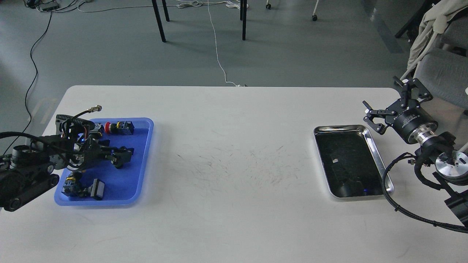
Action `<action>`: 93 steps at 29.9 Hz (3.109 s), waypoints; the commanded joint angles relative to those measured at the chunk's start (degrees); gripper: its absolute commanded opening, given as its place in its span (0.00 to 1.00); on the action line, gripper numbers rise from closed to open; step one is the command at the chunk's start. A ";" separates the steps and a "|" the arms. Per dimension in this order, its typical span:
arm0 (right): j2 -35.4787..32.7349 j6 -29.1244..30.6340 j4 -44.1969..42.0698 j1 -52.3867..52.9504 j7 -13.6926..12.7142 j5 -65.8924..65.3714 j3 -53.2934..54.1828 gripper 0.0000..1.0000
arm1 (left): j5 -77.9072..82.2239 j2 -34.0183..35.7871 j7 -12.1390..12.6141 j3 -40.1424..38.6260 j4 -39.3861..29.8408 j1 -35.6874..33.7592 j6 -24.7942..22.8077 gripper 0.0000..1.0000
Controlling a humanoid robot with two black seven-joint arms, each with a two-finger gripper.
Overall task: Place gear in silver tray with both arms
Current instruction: 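Grasp a small black gear in the blue tray with the left gripper, then lift the gear and carry it toward the table center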
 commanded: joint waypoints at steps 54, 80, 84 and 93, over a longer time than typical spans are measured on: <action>-0.88 -0.52 -0.09 0.82 -0.09 -0.09 -0.08 0.99 | -4.13 -12.34 13.43 -0.10 -34.03 -17.45 -4.75 0.10; -2.02 -0.52 -0.26 0.29 -0.09 -0.09 -0.08 0.99 | 0.35 -40.15 12.65 0.61 -5.11 -4.44 3.42 0.11; -2.02 -0.44 -0.79 0.20 -0.01 -0.09 -0.09 0.99 | 0.79 -40.15 12.91 0.69 -6.25 -1.98 3.51 0.11; -2.02 -0.35 -0.88 0.46 -0.09 -0.09 -0.17 0.99 | 2.90 -40.15 13.18 0.69 -8.01 -0.39 3.51 0.24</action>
